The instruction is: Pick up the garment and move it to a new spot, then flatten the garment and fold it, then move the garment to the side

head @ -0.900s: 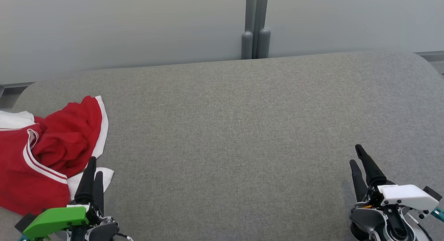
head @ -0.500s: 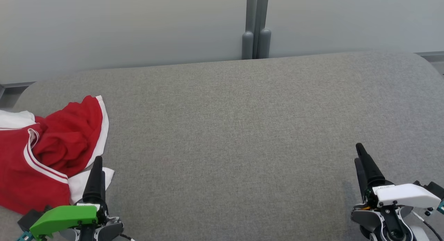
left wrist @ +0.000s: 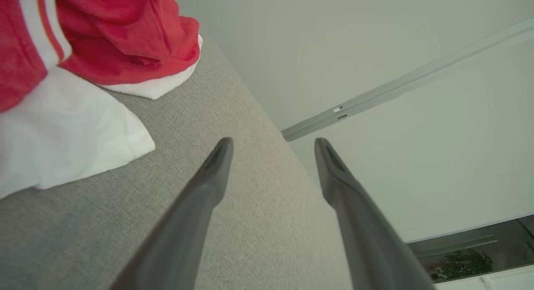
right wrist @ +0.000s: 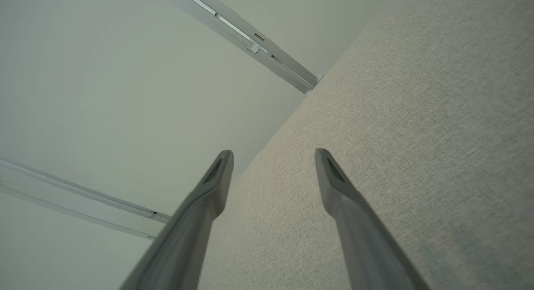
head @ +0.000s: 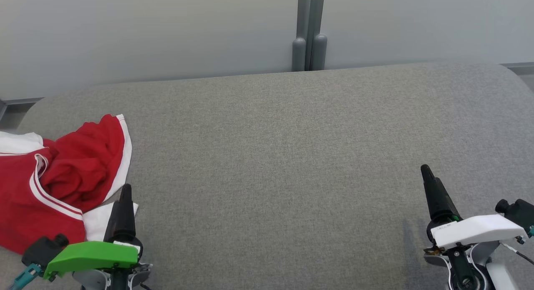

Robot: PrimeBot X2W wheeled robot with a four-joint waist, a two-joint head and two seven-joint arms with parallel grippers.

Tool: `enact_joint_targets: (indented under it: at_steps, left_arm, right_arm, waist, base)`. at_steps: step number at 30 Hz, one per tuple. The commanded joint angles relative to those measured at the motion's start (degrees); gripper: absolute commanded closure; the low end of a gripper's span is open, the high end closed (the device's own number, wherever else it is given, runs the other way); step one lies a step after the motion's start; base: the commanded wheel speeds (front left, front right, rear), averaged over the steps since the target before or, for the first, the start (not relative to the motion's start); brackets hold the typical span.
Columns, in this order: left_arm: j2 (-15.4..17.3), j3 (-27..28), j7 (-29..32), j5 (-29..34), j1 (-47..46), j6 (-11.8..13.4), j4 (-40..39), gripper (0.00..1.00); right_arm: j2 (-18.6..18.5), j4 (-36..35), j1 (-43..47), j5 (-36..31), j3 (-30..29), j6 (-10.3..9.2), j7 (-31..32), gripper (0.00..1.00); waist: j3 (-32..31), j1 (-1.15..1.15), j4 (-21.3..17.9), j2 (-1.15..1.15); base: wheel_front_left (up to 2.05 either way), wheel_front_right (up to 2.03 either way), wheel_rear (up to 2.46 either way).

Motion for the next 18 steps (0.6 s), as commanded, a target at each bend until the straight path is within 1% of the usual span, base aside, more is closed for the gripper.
enact_joint_targets:
  at_steps: [1, 6, 7, 18]
  left_arm:
    - [0.3, -0.4, -0.7, 3.2, -0.1, 0.0, -1.0, 0.00]
    - [1.1, -1.7, -1.8, 10.1, -0.1, -0.1, -0.6, 0.00]
    - [1.1, -1.7, -1.8, 10.1, -0.1, -0.1, -0.6, 0.00]
    - [2.4, -4.6, -4.0, 21.0, -0.3, 0.3, 1.1, 0.00]
  right_arm:
    - [-0.8, -1.5, -0.5, -2.9, 0.5, 0.03, -0.7, 0.00]
    - [-1.8, -2.2, -0.1, -9.0, 1.4, 0.03, -1.8, 0.00]
    - [-1.8, -2.2, -0.1, -9.0, 1.4, 0.03, -1.8, 0.00]
    - [-2.8, -1.6, 1.0, -19.8, 1.5, 0.03, -3.9, 0.00]
  waist:
    - [0.0, 0.00, 0.0, 0.00]
    - [0.0, 0.00, 0.1, 0.00]
    - [0.0, 0.00, 0.1, 0.00]
    - [0.0, 0.00, 0.3, 0.00]
  base:
    - [0.00, 0.00, 0.00]
    - [0.00, 0.00, 0.00]
    - [0.00, 0.00, 0.00]
    - [0.00, 0.00, 0.00]
